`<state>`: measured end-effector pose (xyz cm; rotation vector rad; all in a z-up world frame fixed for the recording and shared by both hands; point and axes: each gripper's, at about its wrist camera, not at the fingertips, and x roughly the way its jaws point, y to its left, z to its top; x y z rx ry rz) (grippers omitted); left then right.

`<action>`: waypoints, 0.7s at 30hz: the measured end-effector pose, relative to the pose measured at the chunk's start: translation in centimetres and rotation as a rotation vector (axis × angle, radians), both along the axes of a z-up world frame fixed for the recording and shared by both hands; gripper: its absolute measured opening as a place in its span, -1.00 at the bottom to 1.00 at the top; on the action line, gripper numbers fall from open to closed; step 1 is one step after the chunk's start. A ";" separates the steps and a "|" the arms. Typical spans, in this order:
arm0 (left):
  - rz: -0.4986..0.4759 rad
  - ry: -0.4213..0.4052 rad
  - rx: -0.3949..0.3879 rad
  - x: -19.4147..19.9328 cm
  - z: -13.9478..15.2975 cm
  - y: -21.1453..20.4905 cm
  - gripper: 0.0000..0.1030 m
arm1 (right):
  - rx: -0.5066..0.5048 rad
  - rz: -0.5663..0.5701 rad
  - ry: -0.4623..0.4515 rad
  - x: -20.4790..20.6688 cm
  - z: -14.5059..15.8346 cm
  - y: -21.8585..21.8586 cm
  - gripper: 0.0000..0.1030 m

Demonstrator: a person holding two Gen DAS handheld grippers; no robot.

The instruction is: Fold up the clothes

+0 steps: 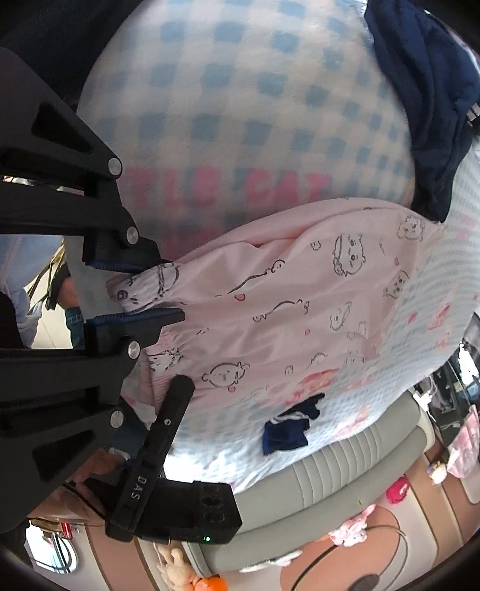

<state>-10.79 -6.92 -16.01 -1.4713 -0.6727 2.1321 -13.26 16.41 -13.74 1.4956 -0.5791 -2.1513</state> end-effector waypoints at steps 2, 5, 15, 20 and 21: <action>0.001 -0.001 0.013 0.3 0.0 -0.1 -0.65 | -0.002 -0.004 0.002 0.4 0.0 0.2 -0.71; -0.001 -0.004 0.001 0.6 -0.2 -0.4 -0.65 | 0.009 -0.005 0.010 1.1 0.0 0.2 -0.71; 0.003 -0.038 -0.102 3.6 -2.4 -0.4 -0.52 | 0.111 -0.046 0.066 4.3 -1.2 0.0 -0.64; -0.014 0.066 -0.107 6.3 0.3 -0.8 -0.52 | 0.147 -0.077 0.136 6.0 0.7 1.8 -0.50; -0.013 0.078 -0.102 6.8 0.8 -0.9 -0.52 | 0.172 -0.072 0.152 6.3 1.2 1.9 -0.48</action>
